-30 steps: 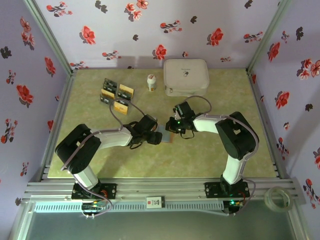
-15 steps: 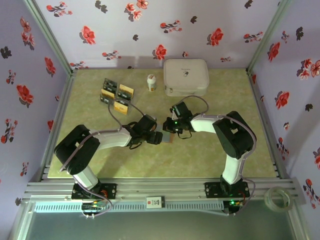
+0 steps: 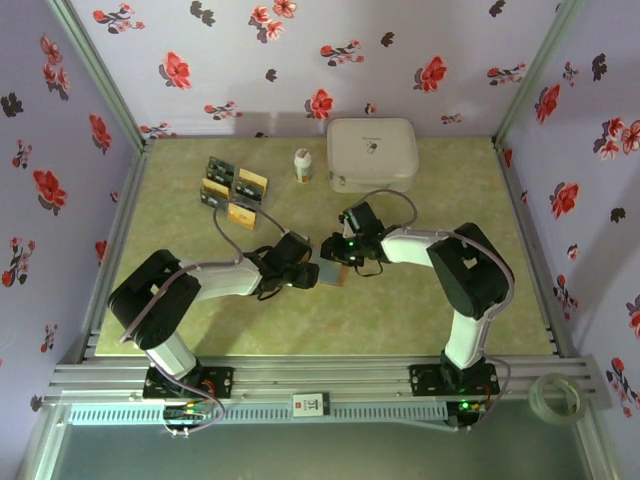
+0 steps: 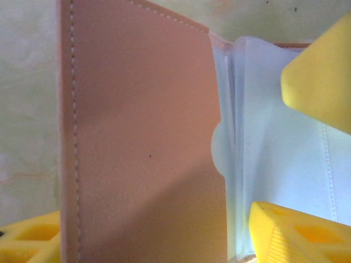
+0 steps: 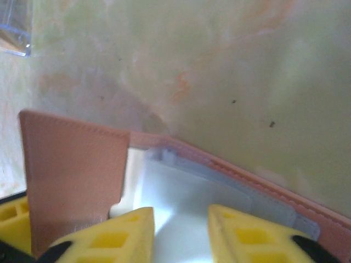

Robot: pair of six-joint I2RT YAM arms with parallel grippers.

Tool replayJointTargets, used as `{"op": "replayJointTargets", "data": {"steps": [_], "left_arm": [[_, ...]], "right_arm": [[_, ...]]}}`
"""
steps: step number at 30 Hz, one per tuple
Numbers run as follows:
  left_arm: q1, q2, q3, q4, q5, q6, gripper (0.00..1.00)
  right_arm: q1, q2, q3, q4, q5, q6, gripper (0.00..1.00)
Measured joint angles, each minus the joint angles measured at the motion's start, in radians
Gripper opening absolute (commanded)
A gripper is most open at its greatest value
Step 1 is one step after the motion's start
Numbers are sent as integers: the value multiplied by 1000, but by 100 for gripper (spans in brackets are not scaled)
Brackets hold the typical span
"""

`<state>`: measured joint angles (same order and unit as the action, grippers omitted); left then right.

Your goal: Put the credit cards into the card holder

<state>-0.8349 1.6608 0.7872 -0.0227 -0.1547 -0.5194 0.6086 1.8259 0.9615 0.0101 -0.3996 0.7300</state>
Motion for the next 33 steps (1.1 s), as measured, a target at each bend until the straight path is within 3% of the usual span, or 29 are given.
{"op": "replayJointTargets", "data": {"steps": [3, 33], "left_arm": [[0, 0, -4, 7, -3, -1, 68], [0, 0, -7, 13, -3, -1, 69]], "right_arm": [[0, -32, 0, -17, 15, -4, 45], [0, -52, -47, 30, 21, 41, 49]]}}
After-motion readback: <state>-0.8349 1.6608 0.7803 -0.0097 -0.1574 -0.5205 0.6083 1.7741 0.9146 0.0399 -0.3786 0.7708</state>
